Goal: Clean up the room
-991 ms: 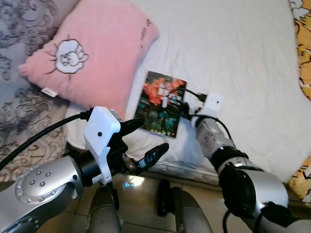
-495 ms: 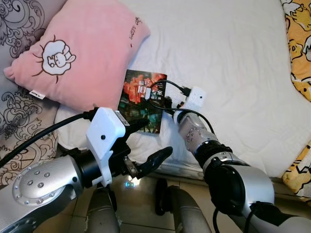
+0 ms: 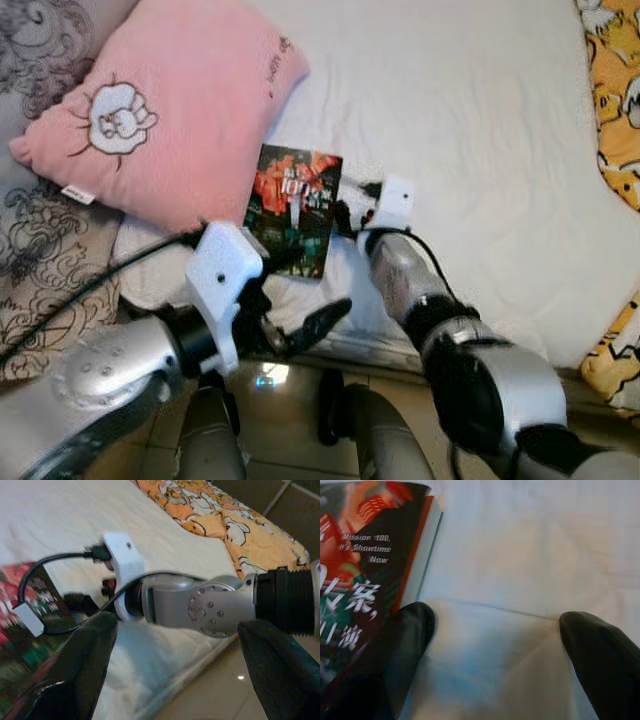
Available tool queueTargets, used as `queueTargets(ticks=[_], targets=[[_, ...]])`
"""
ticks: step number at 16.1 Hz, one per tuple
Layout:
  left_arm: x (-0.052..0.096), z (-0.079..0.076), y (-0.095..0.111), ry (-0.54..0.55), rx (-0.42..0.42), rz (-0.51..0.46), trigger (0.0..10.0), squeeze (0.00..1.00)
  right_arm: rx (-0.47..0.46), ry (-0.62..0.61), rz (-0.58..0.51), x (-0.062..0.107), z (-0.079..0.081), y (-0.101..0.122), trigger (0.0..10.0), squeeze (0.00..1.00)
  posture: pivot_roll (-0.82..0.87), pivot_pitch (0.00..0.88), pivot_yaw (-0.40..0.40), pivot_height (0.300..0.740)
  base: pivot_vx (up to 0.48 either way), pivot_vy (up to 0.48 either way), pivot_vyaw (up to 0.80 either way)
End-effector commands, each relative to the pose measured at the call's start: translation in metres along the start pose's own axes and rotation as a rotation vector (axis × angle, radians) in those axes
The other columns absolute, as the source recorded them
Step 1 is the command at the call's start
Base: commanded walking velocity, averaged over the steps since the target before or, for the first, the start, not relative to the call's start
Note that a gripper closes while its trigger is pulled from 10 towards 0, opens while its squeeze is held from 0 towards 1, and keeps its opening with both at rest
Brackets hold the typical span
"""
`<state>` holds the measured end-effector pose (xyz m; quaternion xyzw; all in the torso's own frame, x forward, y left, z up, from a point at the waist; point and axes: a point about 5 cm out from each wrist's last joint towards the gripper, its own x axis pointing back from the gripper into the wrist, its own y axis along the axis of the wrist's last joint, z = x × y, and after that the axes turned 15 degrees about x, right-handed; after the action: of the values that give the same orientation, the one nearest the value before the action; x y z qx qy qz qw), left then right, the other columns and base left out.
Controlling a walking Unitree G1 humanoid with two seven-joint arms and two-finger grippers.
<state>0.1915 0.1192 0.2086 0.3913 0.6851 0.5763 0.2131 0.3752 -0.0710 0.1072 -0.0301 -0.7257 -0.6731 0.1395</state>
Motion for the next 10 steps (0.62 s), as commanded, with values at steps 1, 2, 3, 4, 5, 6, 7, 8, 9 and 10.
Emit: queueTargets(ticks=[1, 2, 3, 4, 5, 6, 7, 8, 9, 10], targets=[[-0.008, 0.007, -0.01, -0.005, 0.048, -0.02, 10.0, 0.0, 0.1, -0.052, -0.046, 0.006, -0.025, -0.011, 10.0, 0.0, 0.22, 0.17, -0.175, 0.722, 0.0, 0.0, 0.0], [-0.011, 0.012, -0.014, 0.007, 0.062, -0.028, 10.0, 0.0, 0.123, -0.069, -0.07, 0.009, -0.033, -0.014, 10.0, 0.0, 0.22, 0.157, -0.174, 0.722, 0.0, 0.0, 0.0], [-0.015, 0.016, -0.017, 0.01, 0.07, -0.032, 10.0, 0.0, 0.138, -0.086, -0.088, 0.012, -0.04, -0.016, 10.0, 0.0, 0.2, 0.118, -0.177, 0.722, 0.0, 0.0, 0.0], [-0.021, 0.025, -0.021, 0.032, 0.105, -0.063, 10.0, 0.0, 0.153, -0.142, -0.147, 0.025, -0.054, -0.021, 10.0, 0.0, 0.19, 0.078, -0.172, 0.722, 0.0, 0.0, 0.0], [-0.025, 0.033, -0.025, 0.051, 0.127, -0.078, 10.0, 0.0, 0.185, -0.186, -0.214, 0.038, -0.063, -0.021, 10.0, 0.0, 0.18, 0.037, -0.169, 0.722, 0.0, 0.0, 0.0], [-0.025, 0.059, -0.038, 0.248, 0.189, -0.152, 10.0, 0.0, 0.259, -0.237, -0.335, 0.076, -0.076, -0.026, 10.0, 0.0, 0.16, 0.0, -0.15, 0.722, 0.0, 0.0, 0.0], [-0.025, 0.064, -0.043, 0.29, 0.207, -0.165, 10.0, 0.0, 0.278, -0.241, -0.354, 0.083, -0.078, -0.027, 10.0, 0.0, 0.15, 0.0, -0.147, 0.722, 0.0, 0.0, 0.0], [-0.013, 0.084, -0.054, 0.55, 0.246, -0.253, 10.0, 0.0, 0.336, -0.259, -0.405, 0.112, -0.087, -0.038, 10.0, 0.0, 0.14, 0.0, -0.134, 0.722, 0.0, 0.0, 0.0], [-0.003, 0.09, -0.06, 0.651, 0.219, -0.279, 10.0, 0.0, 0.335, -0.283, -0.373, 0.123, -0.096, -0.053, 10.0, 0.0, 0.12, 0.0, -0.125, 0.722, 0.0, 0.0, 0.0], [0.001, 0.094, -0.059, 0.715, 0.195, -0.311, 10.0, 0.0, 0.324, -0.322, -0.313, 0.124, -0.107, -0.067, 10.0, 0.0, 0.12, 0.0, -0.118, 0.722, 0.0, -0.375, 0.0]])
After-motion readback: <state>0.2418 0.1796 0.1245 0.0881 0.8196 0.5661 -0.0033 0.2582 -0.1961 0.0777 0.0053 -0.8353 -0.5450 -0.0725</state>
